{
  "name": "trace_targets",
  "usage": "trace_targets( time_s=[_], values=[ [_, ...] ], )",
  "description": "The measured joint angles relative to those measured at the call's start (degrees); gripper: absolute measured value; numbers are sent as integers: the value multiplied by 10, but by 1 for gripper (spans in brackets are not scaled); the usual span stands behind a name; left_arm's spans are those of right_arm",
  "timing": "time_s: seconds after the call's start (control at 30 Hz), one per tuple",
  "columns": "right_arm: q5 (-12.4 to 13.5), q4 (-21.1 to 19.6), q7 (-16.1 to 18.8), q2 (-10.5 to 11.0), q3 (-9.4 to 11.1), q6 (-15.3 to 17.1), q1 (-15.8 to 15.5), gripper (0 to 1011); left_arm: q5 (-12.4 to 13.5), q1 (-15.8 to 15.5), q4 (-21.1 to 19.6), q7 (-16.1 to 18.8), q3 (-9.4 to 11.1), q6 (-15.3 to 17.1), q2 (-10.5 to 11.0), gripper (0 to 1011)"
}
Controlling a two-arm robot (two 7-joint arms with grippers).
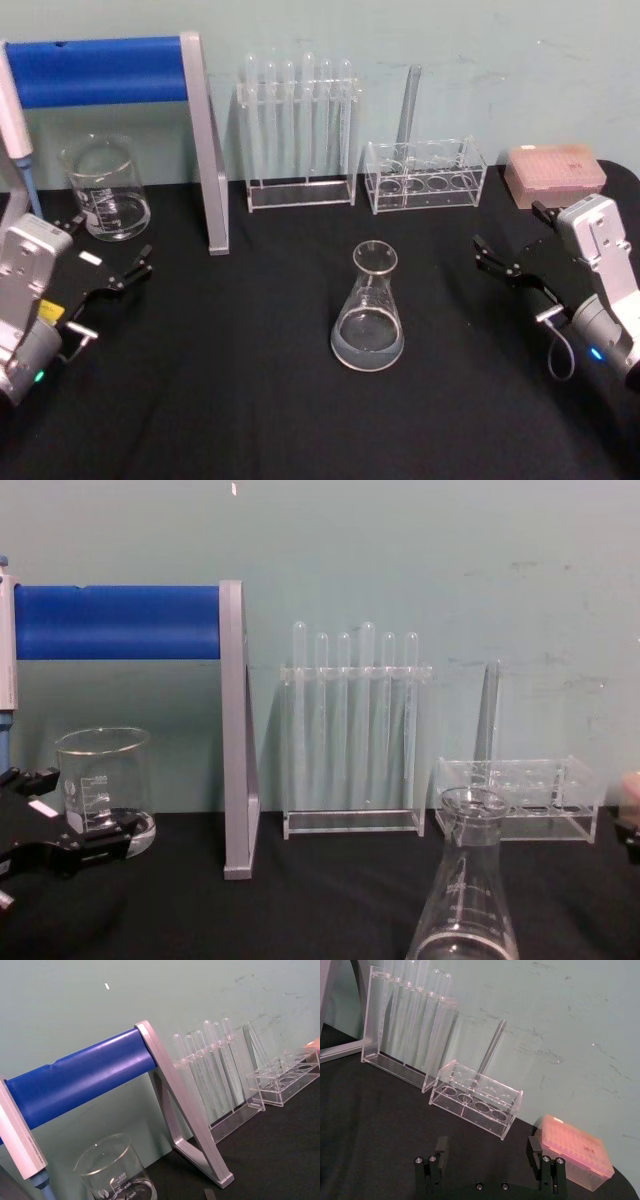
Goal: Grasp the erlenmeyer flask with one hand, shake it three times, then place it back.
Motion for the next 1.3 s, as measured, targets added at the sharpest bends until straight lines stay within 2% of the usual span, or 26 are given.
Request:
trace_targets(
  time_s=[1.3],
  values=[
    [2,-3,4,1,4,0,-3,1000,0,0,0,0,0,0,0,1001]
  ],
)
